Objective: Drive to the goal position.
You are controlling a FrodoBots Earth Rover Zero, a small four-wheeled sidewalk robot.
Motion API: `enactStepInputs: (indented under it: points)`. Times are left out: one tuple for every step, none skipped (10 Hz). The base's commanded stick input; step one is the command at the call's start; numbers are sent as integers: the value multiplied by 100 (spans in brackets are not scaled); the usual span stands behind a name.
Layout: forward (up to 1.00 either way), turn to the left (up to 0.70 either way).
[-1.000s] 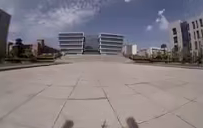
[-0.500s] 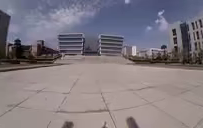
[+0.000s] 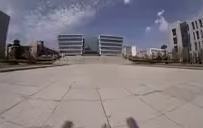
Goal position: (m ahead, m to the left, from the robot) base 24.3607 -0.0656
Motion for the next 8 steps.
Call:
enactStepInputs:
  points:
    - [70,0]
    - [70,0]
    - [70,0]
    - [70,0]
    - [70,0]
    - [70,0]
    - [70,0]
    - [70,0]
